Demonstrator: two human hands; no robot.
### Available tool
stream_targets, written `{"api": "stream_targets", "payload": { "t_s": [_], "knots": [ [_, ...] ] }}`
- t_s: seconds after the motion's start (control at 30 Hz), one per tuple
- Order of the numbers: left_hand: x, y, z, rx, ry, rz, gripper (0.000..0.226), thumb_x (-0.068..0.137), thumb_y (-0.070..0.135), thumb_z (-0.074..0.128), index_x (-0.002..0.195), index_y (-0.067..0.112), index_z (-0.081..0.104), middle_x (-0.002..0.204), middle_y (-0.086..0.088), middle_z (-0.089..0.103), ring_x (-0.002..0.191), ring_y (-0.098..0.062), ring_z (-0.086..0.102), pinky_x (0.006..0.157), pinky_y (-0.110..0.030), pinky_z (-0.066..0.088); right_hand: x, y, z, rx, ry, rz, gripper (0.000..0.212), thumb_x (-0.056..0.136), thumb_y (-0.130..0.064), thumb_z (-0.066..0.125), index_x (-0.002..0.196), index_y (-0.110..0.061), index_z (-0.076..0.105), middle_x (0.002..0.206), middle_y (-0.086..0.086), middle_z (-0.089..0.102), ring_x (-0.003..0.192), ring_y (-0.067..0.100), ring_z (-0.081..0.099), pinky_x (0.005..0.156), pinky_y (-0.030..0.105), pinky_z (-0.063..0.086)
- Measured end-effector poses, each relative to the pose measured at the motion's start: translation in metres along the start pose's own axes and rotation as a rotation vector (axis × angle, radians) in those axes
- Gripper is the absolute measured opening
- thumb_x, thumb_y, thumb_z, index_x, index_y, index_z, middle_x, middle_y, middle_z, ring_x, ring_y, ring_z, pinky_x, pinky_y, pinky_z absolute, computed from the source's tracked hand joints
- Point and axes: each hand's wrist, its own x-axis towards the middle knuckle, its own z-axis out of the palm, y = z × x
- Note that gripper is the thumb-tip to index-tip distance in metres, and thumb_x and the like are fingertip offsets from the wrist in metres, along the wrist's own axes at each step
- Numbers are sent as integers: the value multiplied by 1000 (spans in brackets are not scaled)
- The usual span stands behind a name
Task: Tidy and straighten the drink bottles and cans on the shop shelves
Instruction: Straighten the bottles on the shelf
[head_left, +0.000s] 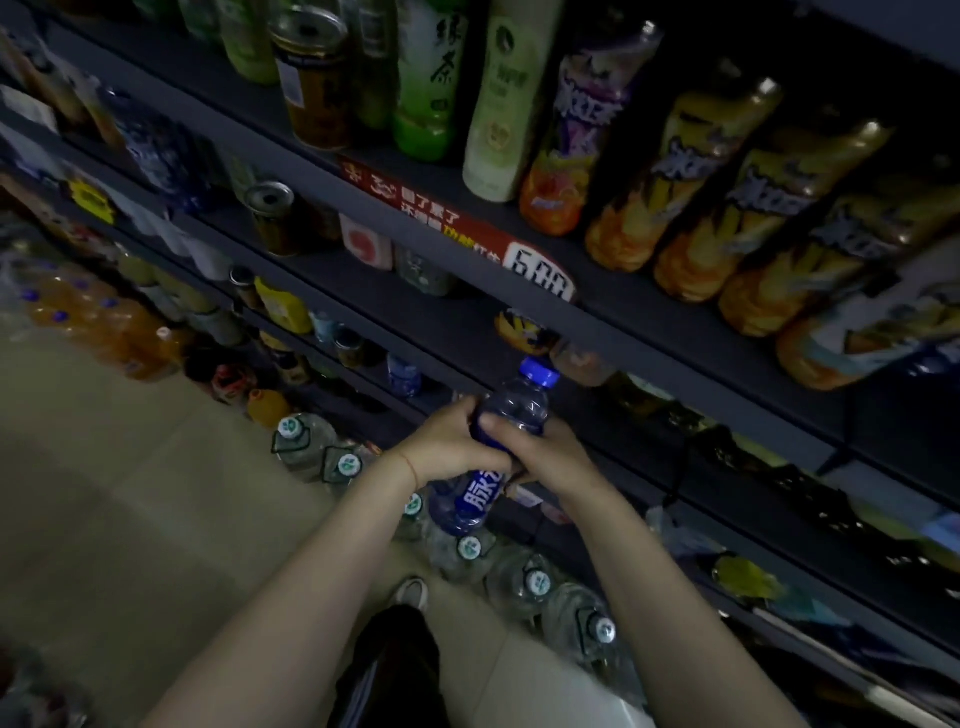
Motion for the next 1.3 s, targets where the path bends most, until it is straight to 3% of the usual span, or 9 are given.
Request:
{"api": "stream_targets", "payload": {
  "t_s": [0.2,0.27,0.43,0.57,0.67,0.77,0.97,1.1,1.3],
  "knots": [
    [-67,22,95,-15,170,189,55,53,17,94,99,31,66,94,11,75,85,-1,70,76,-24,56,-99,38,-74,50,-93,-191,37,81,-50,75,108,-27,64,102,-2,73,89,18,68,75,36,54],
    [-87,39,123,-74,216,270,54,57,12,94,100,28,66,94,9,75,84,1,69,73,-18,53,-132,45,-100,90,-118,-224,49,80,-48,77,116,-21,58,97,1,69,76,28,58,61,36,46],
    [-142,109,242,-95,159,500,57,61,-1,90,101,28,64,92,14,74,85,3,69,72,-13,51,-243,67,-199,56,3,-408,81,66,-39,82,135,-17,45,121,-8,62,103,-4,62,80,13,49],
    [-162,162,309,-38,82,658,59,59,4,92,106,27,64,98,9,75,93,-7,71,82,-24,55,-291,74,-265,-68,106,-488,82,70,-3,88,138,-18,45,123,-8,64,110,3,62,86,14,49],
    [-163,192,347,-6,15,752,70,59,11,93,121,20,61,112,2,73,106,-16,69,93,-35,55,-307,76,-304,-123,315,-577,81,66,-10,91,136,-23,50,121,-13,66,110,3,63,89,18,52],
    [-149,215,379,71,-41,801,78,62,9,92,130,16,55,120,3,68,111,-9,64,96,-26,50,-309,80,-336,-43,440,-606,73,65,-3,88,128,-23,54,114,-7,70,103,9,68,85,35,59],
    [-95,246,437,99,-14,840,73,61,30,93,123,35,56,128,2,58,119,-11,56,100,-29,48,-290,80,-412,-13,740,-656,55,74,-13,79,125,-14,60,116,2,71,108,21,68,89,48,57],
    [-68,277,480,24,-95,803,55,75,17,85,120,33,56,124,6,60,116,-8,56,99,-21,45,-290,74,-467,-25,948,-525,39,67,-6,74,103,-19,65,96,0,71,91,18,68,74,37,56],
    [-33,301,550,33,-150,682,40,87,21,73,123,31,59,125,4,64,116,-14,60,104,-39,47,-290,82,-527,-44,994,-382,59,76,-19,78,127,-23,51,114,-4,65,105,16,63,82,33,51]
  ]
}}
